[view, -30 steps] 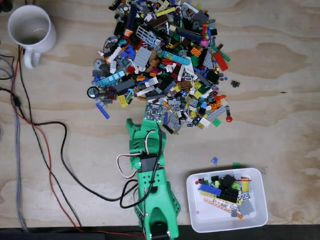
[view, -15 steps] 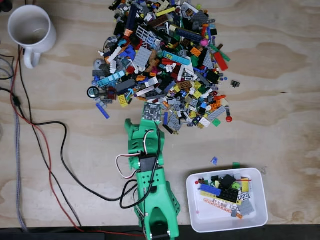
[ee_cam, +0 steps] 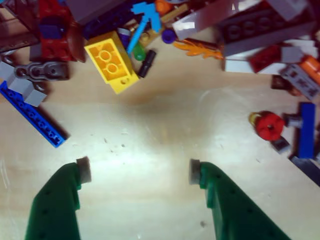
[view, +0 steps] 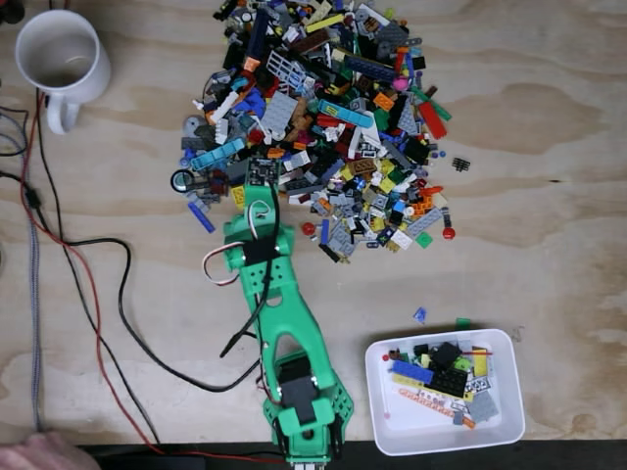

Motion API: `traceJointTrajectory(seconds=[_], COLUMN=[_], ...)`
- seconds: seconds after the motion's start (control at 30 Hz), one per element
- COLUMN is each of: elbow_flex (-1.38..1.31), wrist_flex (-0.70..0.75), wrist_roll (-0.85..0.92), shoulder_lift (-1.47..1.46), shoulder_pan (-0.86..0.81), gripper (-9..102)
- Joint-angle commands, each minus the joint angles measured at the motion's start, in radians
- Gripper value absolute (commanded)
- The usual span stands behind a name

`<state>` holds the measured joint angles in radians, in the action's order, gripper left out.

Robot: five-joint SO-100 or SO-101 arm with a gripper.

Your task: Find the closest Lego and put it in the bin.

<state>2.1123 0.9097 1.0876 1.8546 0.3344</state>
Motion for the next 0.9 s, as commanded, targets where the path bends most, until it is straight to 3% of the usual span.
traceJointTrajectory(seconds=[0.0, 0.87], elbow_flex=[-0.137, -0.302], wrist_flex=[-0.066, -0.262], wrist_roll=[0.018, 0.206], shoulder_lift=[-0.103, -0.394], shoulder_pan=[0.026, 0.006], gripper=[27, 22])
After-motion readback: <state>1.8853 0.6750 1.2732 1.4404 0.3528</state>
